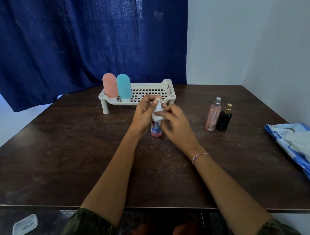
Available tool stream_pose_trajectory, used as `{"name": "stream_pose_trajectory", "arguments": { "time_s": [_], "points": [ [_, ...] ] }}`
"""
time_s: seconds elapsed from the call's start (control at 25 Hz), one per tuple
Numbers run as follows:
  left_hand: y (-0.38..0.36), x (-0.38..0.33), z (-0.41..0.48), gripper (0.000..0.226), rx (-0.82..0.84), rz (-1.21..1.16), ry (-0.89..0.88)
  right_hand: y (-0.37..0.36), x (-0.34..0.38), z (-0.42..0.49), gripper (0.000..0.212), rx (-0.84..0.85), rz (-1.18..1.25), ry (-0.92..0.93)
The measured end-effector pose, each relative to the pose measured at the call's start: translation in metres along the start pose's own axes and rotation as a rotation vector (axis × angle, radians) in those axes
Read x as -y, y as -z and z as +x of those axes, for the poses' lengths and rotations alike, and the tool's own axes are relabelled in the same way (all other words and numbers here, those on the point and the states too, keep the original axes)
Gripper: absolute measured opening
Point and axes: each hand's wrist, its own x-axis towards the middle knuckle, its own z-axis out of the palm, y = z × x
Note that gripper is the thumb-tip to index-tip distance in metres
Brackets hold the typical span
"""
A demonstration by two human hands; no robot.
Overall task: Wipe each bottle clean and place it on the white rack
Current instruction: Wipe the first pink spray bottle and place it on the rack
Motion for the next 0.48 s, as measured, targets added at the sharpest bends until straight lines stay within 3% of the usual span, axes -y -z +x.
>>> {"name": "stream_pose_trajectory", "arguments": {
  "time_s": [0.36, 0.48],
  "points": [
    [-0.001, 0.0, 0.0, 0.013, -0.008, -0.015, 0.057, 0.0, -0.015, 0.001, 0.023, -0.094, 0.17, -0.243],
    [0.0, 0.001, -0.001, 0.013, -0.047, 0.043, 0.018, 0.001, -0.012, 0.0, 0.024, -0.151, 0.214, -0.229]
  ]
}}
